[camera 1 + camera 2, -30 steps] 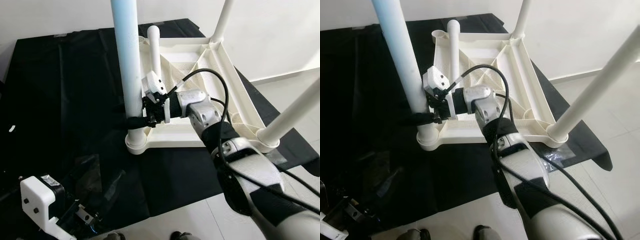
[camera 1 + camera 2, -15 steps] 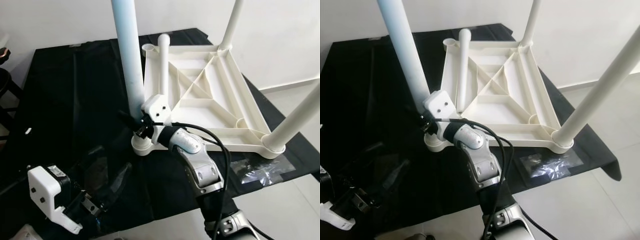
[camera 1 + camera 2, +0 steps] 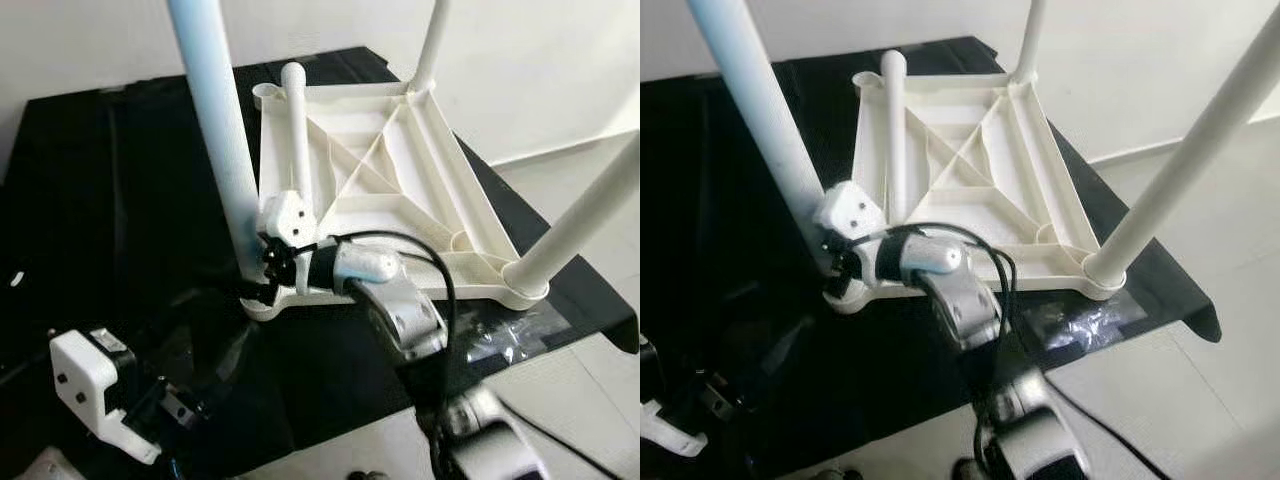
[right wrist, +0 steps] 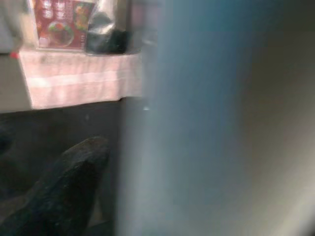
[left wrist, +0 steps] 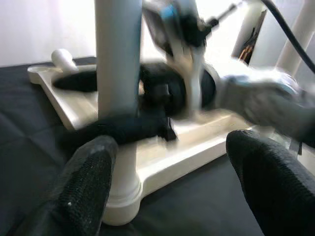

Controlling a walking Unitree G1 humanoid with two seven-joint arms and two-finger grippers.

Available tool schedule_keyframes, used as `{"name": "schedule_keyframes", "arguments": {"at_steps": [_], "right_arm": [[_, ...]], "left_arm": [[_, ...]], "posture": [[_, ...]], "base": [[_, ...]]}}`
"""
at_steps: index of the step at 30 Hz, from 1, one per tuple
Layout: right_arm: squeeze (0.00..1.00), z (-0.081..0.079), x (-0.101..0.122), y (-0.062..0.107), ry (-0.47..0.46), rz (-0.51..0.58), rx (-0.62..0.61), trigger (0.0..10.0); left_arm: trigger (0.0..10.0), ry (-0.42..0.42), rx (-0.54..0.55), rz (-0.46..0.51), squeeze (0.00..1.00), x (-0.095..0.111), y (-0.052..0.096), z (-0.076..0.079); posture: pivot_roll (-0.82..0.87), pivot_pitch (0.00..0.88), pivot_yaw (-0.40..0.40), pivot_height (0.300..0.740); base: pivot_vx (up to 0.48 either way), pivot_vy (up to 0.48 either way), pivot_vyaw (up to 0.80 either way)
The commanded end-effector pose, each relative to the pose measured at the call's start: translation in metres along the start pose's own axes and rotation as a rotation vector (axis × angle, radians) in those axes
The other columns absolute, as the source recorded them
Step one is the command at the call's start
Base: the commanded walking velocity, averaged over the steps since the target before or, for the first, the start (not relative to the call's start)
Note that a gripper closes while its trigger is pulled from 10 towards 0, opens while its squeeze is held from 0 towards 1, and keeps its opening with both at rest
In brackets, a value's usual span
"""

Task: Building children table

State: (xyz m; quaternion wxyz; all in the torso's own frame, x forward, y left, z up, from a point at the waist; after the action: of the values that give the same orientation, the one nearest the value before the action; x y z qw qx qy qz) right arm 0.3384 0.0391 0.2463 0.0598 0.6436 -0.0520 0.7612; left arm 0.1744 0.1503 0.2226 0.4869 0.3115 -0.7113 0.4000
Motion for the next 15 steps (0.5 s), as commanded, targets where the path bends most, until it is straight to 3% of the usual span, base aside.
{"name": "schedule_keyframes", "arguments": {"at_steps": [1,2,3,13,14,15], "right_arm": [[0.94,0.005,-0.002,0.002,0.002,0.010,0.044,10.0],[0.94,0.008,0.000,0.003,0.011,0.003,0.058,10.0],[0.00,0.009,0.002,0.004,0.000,-0.009,0.096,10.0],[0.00,0.019,0.006,0.004,-0.056,-0.073,0.179,10.0],[0.00,0.019,0.007,0.004,-0.064,-0.072,0.189,2.1],[0.00,0.019,0.007,0.004,-0.064,-0.072,0.189,2.1]], "left_arm": [[10.0,-0.002,-0.001,-0.026,0.00,-0.003,0.003,0.001],[10.0,-0.001,-0.001,-0.028,0.00,-0.003,0.003,0.002],[10.0,0.000,0.001,-0.031,0.00,-0.003,0.004,0.002],[10.0,0.003,0.008,-0.058,0.00,-0.005,0.010,0.004],[10.0,0.004,0.010,-0.060,0.00,-0.005,0.011,0.004],[10.0,0.004,0.010,-0.060,0.00,-0.005,0.011,0.004]], "posture": [[0.12,0.210,-0.054,0.740],[0.12,0.210,-0.054,0.740],[0.12,0.214,-0.057,0.740],[0.14,0.233,-0.065,0.740],[0.14,0.236,-0.065,0.740],[0.14,0.236,-0.065,0.740]], "base": [[0.000,0.000,0.00],[0.000,0.000,0.00],[0.000,0.000,0.00],[0.000,0.000,0.00],[0.000,0.000,0.00],[0.000,0.000,0.00]]}}
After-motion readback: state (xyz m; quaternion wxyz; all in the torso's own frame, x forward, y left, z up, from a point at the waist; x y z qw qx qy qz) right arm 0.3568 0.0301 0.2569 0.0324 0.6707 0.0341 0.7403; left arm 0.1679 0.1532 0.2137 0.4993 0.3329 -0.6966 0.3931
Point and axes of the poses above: a point about 5 cm out from each wrist's last joint towards the gripper, its own y axis pointing back from the gripper into the wrist, its own x axis along the axis of the wrist's last joint, z = x × y, the point moved 4 cm from there along -y, pointing out of the wrist towards the gripper, and after that the axes turned 12 degrees about -y, right-handed, at the moved point
